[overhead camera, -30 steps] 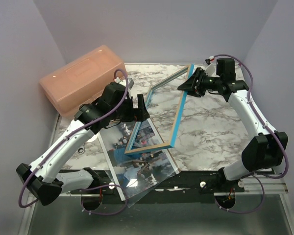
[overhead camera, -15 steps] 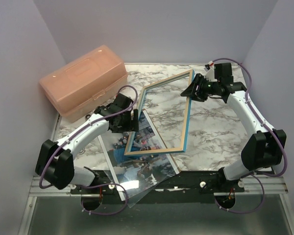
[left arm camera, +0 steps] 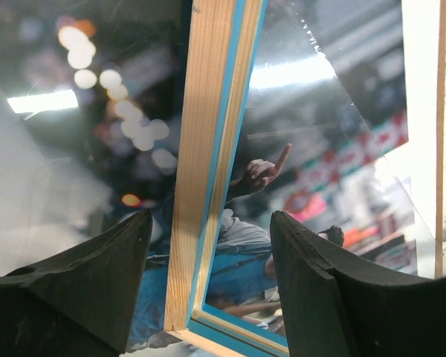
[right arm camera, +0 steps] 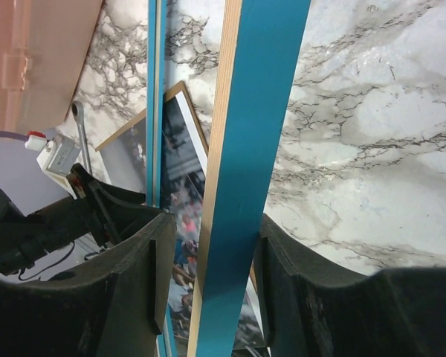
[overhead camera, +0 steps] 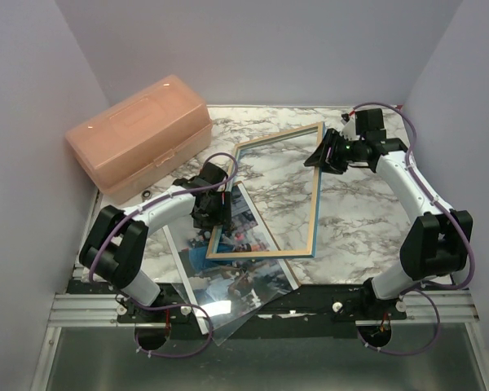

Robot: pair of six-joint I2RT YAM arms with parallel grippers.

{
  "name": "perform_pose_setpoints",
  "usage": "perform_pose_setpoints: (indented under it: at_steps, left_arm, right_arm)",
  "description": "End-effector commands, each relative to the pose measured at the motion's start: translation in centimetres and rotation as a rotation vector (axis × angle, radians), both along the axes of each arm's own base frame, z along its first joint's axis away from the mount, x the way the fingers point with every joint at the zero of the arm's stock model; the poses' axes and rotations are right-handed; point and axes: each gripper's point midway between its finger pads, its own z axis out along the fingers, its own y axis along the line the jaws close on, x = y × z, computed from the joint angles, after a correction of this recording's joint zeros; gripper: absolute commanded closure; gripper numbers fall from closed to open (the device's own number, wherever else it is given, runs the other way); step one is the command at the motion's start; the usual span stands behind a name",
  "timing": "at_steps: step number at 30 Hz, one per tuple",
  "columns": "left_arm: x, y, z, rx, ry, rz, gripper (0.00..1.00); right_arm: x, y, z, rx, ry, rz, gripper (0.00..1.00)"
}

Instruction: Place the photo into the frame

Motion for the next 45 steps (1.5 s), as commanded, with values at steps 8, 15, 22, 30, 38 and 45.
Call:
perform_pose_setpoints:
  at_steps: [8, 15, 22, 30, 38, 45]
  left_arm:
    - [0.5, -1.1, 0.5, -0.054, 0.025, -0.030, 0.40]
    - [0.6, -1.1, 0.5, -0.042, 0.049, -0.035, 0.57]
    - [0.6, -1.2, 0.5, -0.032, 0.065, -0.037, 0.85]
    - [0.9, -2.2, 1.0, -0.091, 0.059, -0.022, 1.00]
    - [1.3, -3.2, 1.4, -0.109, 0.062, -0.003, 1.00]
    - [1.6, -4.1, 1.9, -0.088, 0.059, -0.009, 1.00]
  right_arm:
    - [-0.1, -0.1, -0.9, -0.007, 0.009, 0.019, 0.42]
    - [-0.5, -0.2, -0.9, -0.009, 0.006, 0.023, 0.25]
    - [-0.7, -0.6, -0.8, -0.029, -0.008, 0.011, 0.13]
    - [-0.9, -3.7, -2.1, -0.196, -0.012, -0.087, 0.02]
    - [-1.5, -7.6, -4.1, -0.382, 0.009, -0.218, 0.00]
    - [-1.9, -6.8, -2.8, -0.331, -0.027, -0.204, 0.00]
